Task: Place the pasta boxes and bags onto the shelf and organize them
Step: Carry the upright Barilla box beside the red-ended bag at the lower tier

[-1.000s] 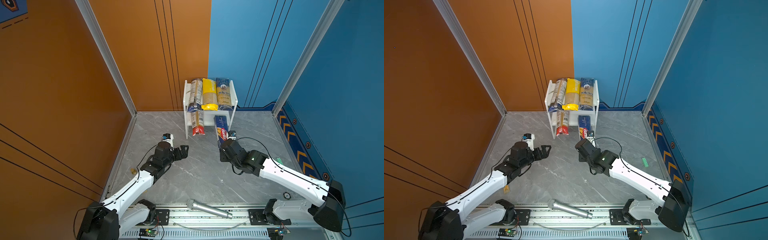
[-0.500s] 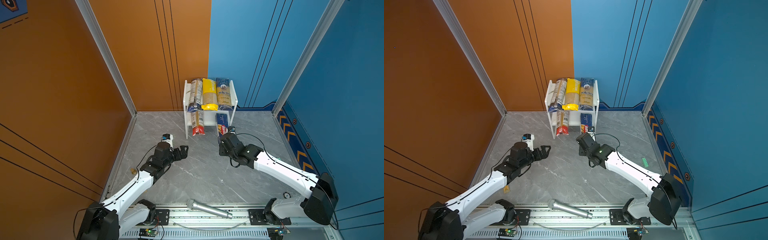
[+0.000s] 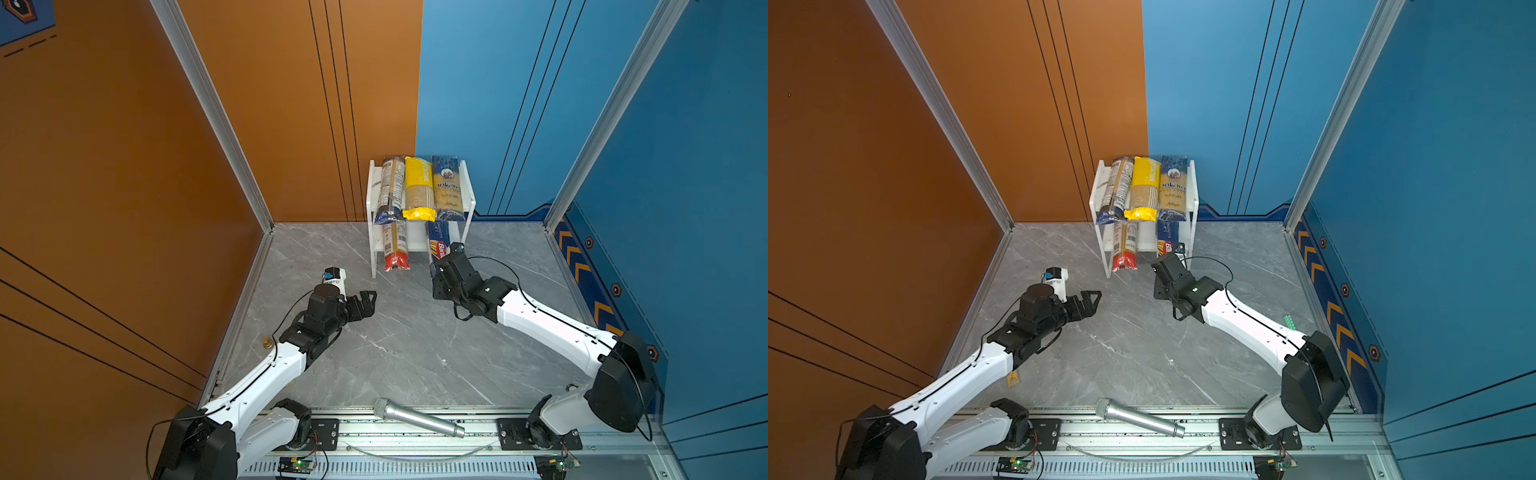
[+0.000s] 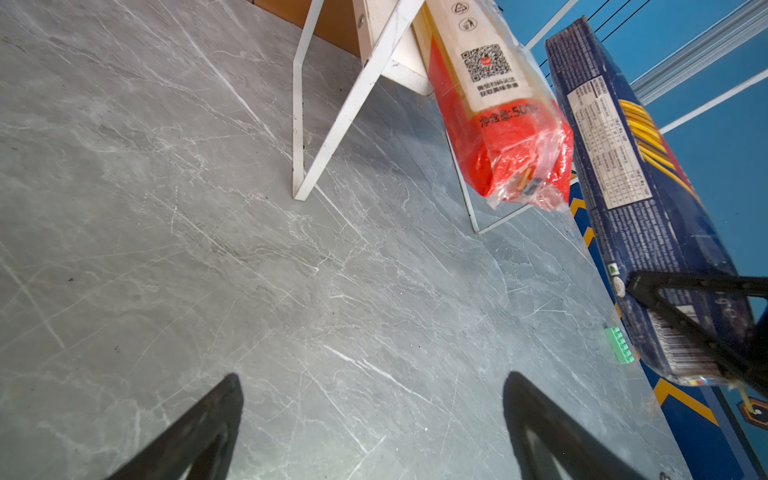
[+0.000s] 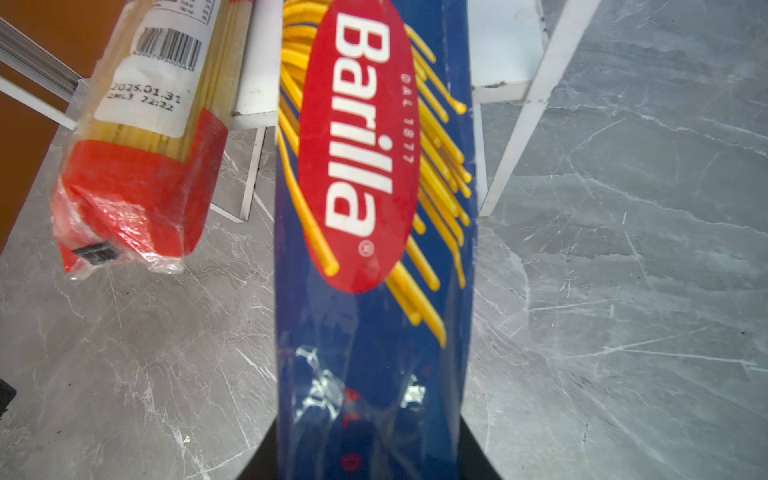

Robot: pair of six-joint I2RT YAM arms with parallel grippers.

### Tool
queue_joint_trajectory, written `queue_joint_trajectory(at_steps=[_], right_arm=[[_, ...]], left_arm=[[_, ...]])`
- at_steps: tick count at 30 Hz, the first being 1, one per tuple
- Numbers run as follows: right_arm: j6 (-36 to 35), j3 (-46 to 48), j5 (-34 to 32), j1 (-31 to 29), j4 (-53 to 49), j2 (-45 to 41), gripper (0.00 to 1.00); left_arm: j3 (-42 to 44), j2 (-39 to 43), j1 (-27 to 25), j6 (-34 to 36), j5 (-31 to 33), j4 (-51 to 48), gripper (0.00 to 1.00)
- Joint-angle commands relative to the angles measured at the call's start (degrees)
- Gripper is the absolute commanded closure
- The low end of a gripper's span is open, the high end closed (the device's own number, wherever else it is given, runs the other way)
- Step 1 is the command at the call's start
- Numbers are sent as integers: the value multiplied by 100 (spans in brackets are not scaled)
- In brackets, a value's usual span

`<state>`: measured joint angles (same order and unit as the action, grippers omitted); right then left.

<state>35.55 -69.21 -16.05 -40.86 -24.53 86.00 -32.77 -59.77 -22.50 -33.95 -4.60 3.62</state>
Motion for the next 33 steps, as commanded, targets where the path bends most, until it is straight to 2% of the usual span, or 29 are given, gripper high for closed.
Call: queue_joint_trajectory(at_steps=[1, 13, 33], right_arm=[[-180, -455, -58, 23, 862, -42, 100], [-250, -671, 84, 341, 978, 178, 100], [-409, -717, 138, 363, 1265, 275, 100]], left_arm=[[61, 104, 44, 7, -52, 43, 2], [62, 145, 53, 16, -50, 14, 2], [25, 110, 62, 20, -60, 42, 2]])
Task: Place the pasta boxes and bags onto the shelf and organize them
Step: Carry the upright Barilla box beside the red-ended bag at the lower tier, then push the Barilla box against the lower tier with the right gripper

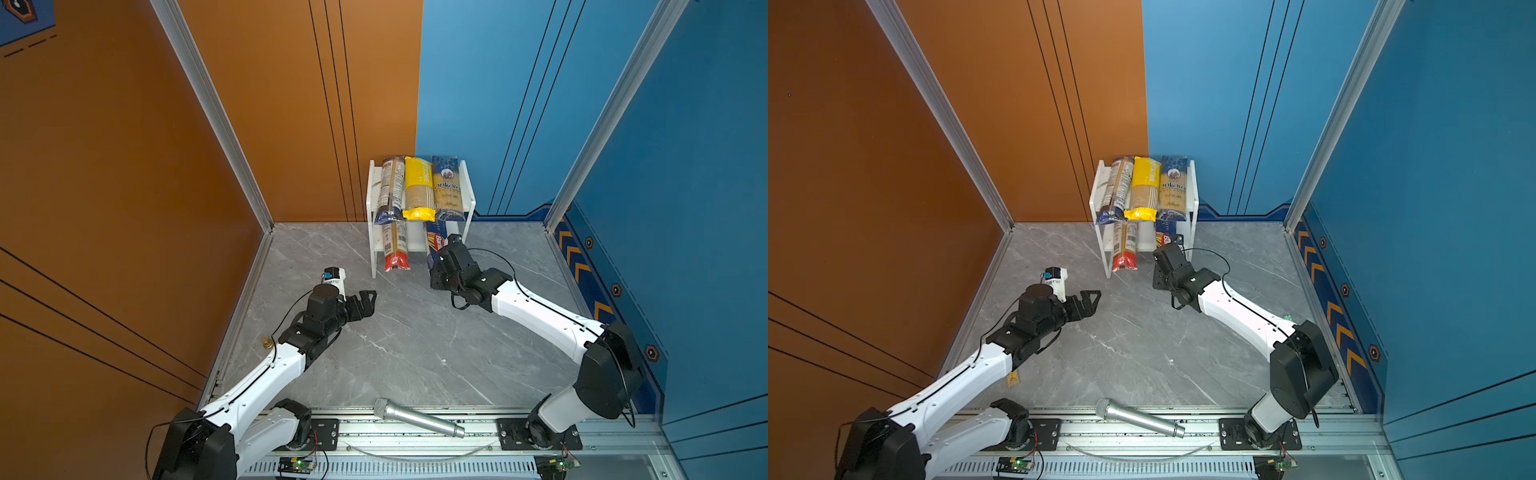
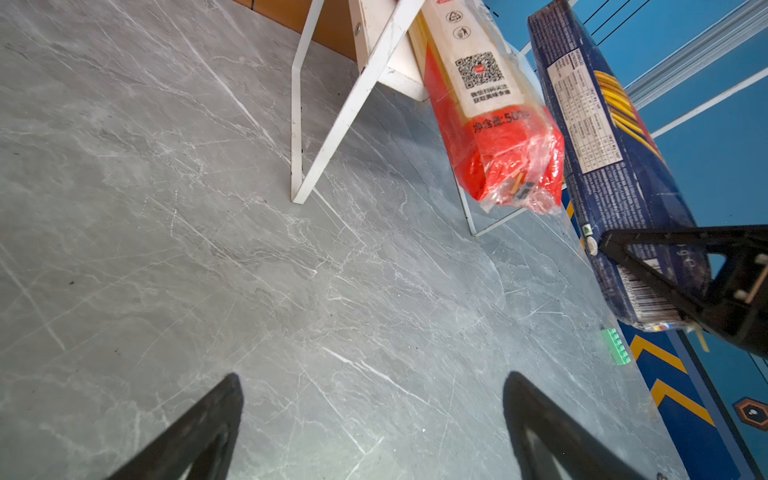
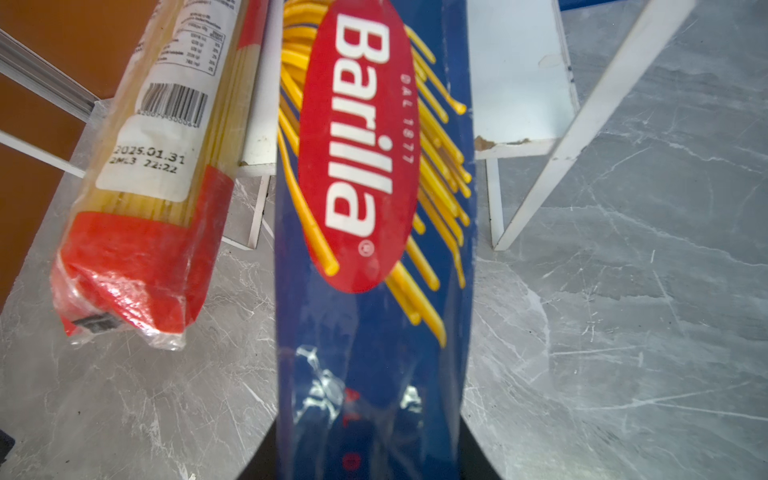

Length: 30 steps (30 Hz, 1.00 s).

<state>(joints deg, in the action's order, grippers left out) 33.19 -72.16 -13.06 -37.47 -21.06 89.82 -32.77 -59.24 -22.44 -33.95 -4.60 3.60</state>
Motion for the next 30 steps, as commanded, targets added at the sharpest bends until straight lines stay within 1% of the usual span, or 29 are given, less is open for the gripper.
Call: queue_joint_trajectory(at_steps=[1, 30], right_arm=[[-172, -422, -162, 22, 927, -114, 100], [-280, -866, -108, 166, 1125, 340, 100]], left_arm=[[26, 62, 55, 20, -59, 44, 2], [86, -19, 161, 20, -137, 176, 2]])
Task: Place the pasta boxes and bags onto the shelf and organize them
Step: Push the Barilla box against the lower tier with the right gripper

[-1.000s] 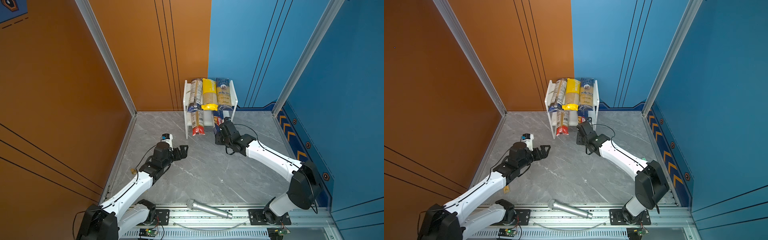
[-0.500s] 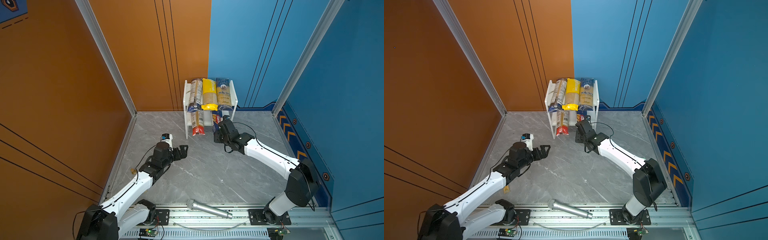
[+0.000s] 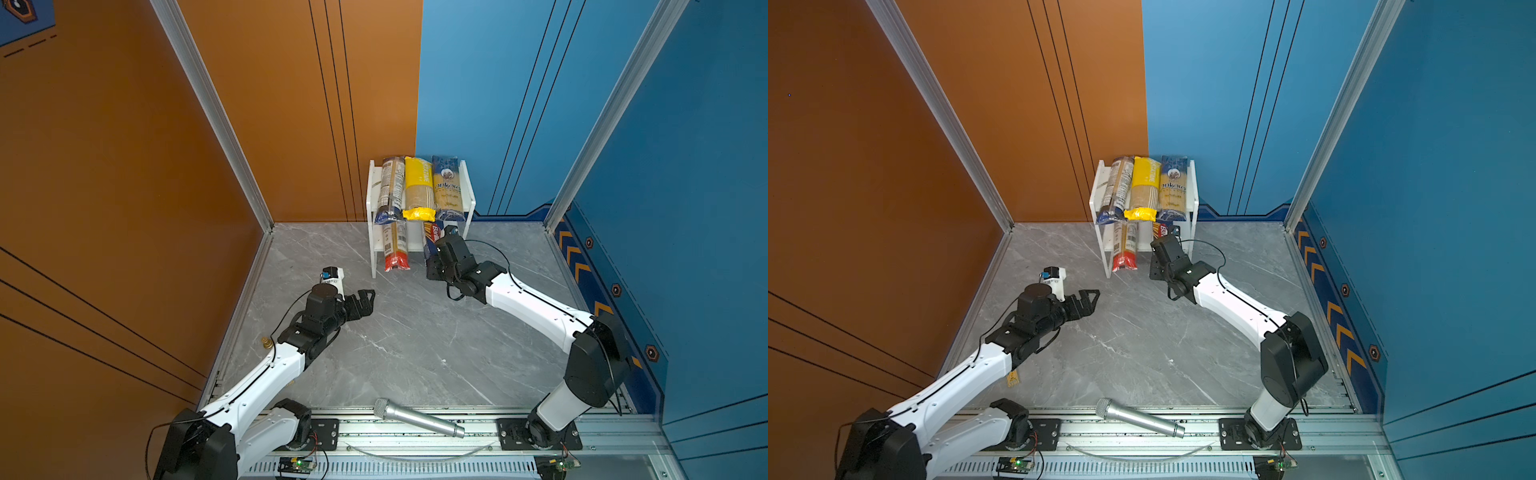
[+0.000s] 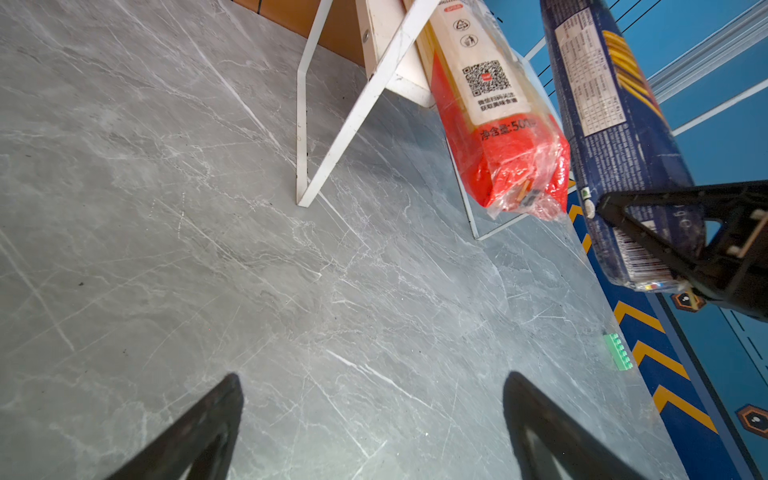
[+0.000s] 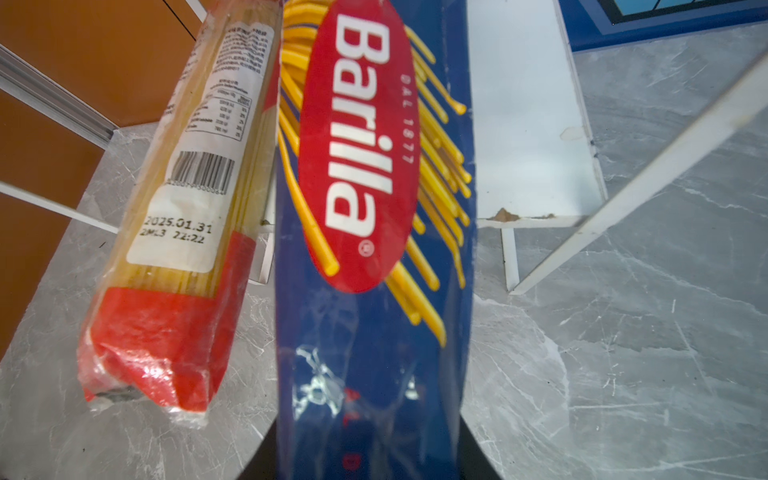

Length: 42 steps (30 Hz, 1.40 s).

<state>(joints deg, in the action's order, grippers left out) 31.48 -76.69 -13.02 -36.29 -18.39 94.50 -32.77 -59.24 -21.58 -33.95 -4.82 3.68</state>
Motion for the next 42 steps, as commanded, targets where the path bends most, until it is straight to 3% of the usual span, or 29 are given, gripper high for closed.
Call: queue_joint_trajectory(at_steps=[1, 42], right_arm=[[-116, -424, -111, 52, 864, -108, 100], [-189, -751, -138, 223, 1282, 240, 100]], left_arm=[[87, -17, 75, 19, -116, 163, 2], [96, -96, 185, 8, -236, 282, 2]])
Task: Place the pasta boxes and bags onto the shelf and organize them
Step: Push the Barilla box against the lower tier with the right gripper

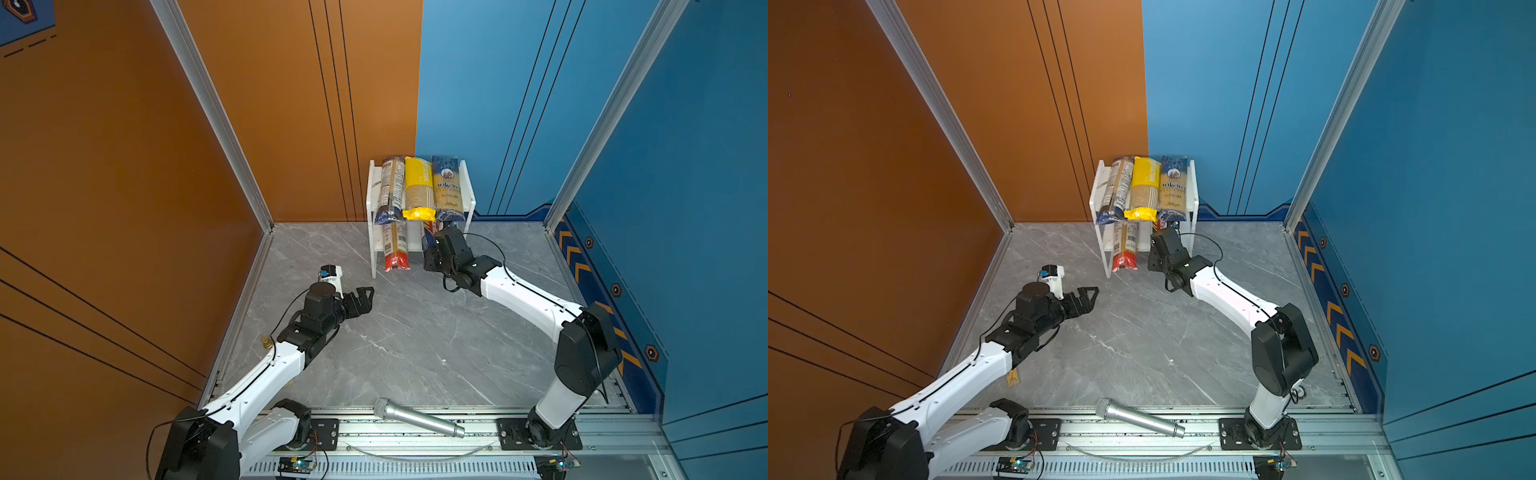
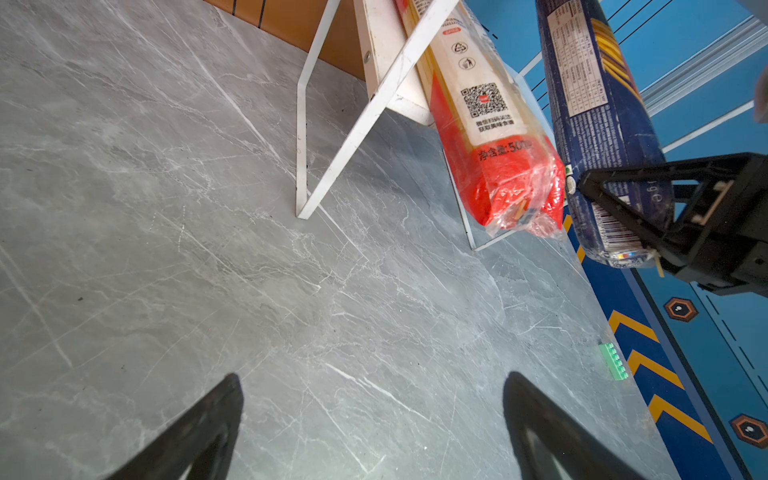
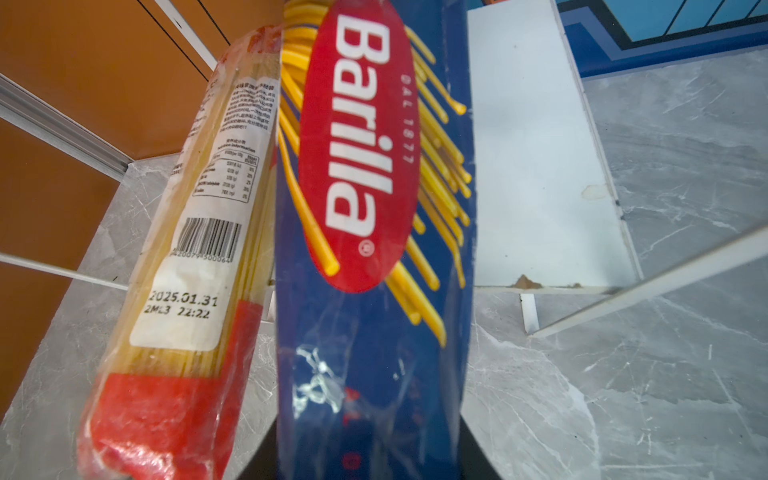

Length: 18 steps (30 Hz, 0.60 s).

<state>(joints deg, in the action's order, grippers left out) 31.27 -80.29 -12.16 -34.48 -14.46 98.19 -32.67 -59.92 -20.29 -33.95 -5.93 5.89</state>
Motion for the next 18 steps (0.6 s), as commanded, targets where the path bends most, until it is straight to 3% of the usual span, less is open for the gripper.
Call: queue_joint_trajectory(at_steps=[1, 18], right_arm=[[-168, -393, -227, 45, 890, -125, 100], [-275, -427, -295, 117, 888, 41, 100]], left_arm=[[85, -29, 67, 4, -129, 60, 2], [67, -72, 106, -6, -174, 98, 2]])
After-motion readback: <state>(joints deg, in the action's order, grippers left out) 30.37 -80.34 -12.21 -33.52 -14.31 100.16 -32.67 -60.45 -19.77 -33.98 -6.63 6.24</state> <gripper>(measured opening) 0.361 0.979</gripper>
